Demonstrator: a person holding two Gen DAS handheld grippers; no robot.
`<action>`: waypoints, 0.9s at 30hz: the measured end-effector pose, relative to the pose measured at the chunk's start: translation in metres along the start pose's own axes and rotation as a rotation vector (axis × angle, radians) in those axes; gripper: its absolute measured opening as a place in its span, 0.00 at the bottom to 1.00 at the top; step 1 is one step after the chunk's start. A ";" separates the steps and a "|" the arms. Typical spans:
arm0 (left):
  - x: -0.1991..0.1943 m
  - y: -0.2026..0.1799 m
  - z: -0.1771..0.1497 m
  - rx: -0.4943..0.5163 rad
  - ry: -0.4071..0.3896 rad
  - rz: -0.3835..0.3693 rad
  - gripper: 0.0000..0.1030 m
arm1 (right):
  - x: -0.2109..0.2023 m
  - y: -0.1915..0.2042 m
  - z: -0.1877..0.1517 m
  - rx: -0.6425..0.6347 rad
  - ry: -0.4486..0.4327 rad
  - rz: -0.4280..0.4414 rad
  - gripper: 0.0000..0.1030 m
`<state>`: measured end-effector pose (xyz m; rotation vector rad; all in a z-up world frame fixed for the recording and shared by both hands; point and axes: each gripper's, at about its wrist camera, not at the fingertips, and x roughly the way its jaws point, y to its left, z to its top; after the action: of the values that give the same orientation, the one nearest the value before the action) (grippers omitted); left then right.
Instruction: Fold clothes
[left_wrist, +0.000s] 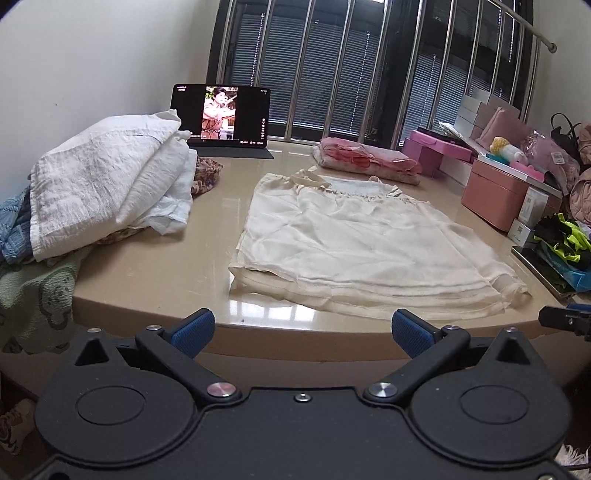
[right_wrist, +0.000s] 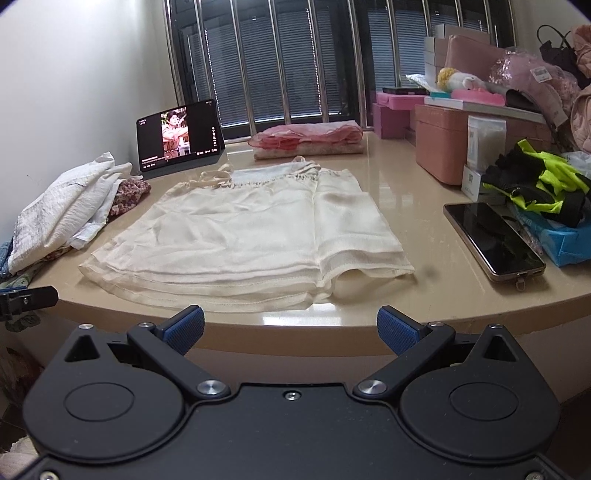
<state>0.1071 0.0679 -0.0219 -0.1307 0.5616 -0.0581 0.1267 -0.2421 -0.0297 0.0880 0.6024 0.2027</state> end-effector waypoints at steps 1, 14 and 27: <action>0.002 0.000 0.001 0.001 0.000 0.000 1.00 | 0.002 0.000 0.000 0.000 0.002 -0.001 0.98; 0.023 0.007 0.021 0.020 0.015 0.021 1.00 | 0.022 -0.007 0.004 0.009 0.037 -0.041 0.98; 0.041 0.000 0.052 0.091 -0.016 0.021 1.00 | 0.039 -0.007 0.020 -0.004 0.035 -0.050 0.98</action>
<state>0.1694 0.0699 0.0002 -0.0370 0.5430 -0.0615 0.1700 -0.2407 -0.0358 0.0653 0.6384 0.1577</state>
